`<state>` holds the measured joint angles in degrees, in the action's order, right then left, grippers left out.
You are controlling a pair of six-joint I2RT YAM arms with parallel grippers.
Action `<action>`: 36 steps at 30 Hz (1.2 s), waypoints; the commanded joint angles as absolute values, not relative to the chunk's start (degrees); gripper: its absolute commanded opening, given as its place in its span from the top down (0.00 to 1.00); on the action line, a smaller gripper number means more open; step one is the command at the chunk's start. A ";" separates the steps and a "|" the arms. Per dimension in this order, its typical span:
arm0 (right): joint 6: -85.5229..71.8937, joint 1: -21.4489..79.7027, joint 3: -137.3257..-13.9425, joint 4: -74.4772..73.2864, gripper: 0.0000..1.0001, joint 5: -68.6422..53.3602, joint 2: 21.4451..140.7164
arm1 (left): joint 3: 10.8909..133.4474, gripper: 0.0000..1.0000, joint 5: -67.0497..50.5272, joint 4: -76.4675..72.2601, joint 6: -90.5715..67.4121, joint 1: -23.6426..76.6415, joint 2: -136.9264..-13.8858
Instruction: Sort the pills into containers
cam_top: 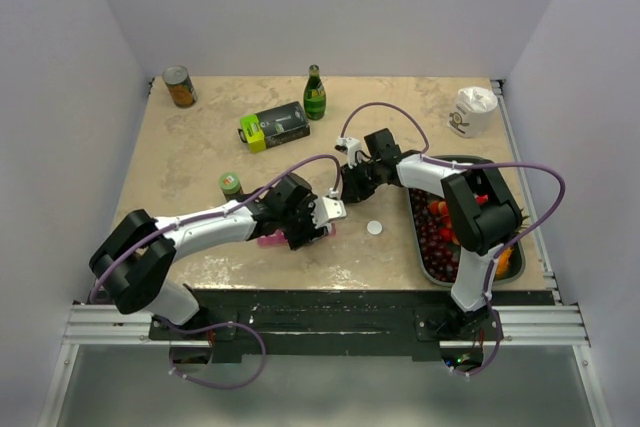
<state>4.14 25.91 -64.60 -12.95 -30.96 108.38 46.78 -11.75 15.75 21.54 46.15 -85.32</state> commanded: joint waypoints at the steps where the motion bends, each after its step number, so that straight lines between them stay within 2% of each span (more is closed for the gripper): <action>1: 5.27 25.84 -66.53 -13.01 0.81 -30.50 108.46 | 49.74 1.00 -10.46 16.35 20.57 46.76 -85.61; 36: 5.19 25.75 -66.62 -13.10 0.81 -30.59 108.81 | 53.96 1.00 -6.50 21.27 21.53 48.60 -87.63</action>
